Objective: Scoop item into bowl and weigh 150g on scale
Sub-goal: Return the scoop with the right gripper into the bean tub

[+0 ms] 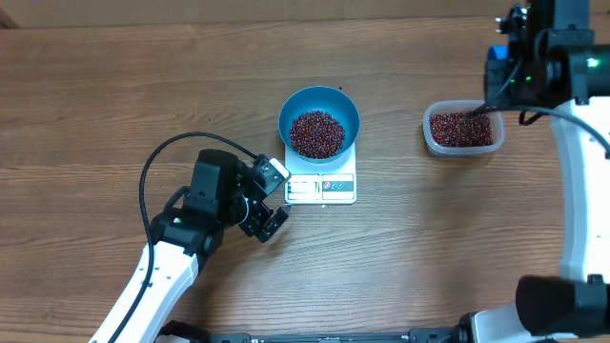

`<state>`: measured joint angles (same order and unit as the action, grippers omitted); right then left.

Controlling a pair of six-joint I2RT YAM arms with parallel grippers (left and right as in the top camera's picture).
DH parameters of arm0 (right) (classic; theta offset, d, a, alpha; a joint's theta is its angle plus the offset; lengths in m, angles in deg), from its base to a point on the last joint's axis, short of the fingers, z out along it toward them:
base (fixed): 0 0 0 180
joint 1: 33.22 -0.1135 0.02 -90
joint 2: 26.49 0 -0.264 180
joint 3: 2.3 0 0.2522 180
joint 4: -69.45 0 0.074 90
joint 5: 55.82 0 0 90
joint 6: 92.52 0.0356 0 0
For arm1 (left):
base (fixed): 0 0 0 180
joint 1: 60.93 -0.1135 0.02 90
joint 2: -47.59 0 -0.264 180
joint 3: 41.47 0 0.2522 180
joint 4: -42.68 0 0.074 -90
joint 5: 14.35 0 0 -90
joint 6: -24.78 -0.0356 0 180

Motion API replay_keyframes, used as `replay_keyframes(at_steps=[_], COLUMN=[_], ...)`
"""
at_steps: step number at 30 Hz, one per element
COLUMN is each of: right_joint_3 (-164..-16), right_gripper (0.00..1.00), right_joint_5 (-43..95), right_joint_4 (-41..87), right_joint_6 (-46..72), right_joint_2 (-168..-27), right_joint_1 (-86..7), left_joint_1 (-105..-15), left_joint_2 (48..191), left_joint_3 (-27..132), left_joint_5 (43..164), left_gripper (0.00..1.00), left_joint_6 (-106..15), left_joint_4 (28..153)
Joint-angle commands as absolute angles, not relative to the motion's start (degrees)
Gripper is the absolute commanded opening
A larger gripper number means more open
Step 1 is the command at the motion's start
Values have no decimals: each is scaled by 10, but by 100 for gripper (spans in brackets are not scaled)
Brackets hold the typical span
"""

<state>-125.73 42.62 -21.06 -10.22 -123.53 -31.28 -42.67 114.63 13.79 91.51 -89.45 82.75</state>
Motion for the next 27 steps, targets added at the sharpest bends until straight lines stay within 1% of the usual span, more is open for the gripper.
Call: replay_keyframes(at_steps=[1,9,14,27], right_joint_3=[-1241,-1240,-1226,-1145], right_gripper=[4,4,4,4], right_joint_5=[409,423,468,496], right_joint_4=[-210,-214,-226,-174], right_joint_6=[-135,-129,-93,-76], right_joint_2=[-1279,-1351,-1383,-1388], right_joint_1=[-293,-289,-291,-316], left_joint_1=[-429,-429,-429,-429], left_joint_2=[1151,1151,1151,1151], left_joint_3=[135,135,135,135], left_joint_5=[916,916,916,916], left_gripper=[100,100,100,100], left_joint_6=[-905,-905,-905,-905], left_joint_4=[828,828,828,828])
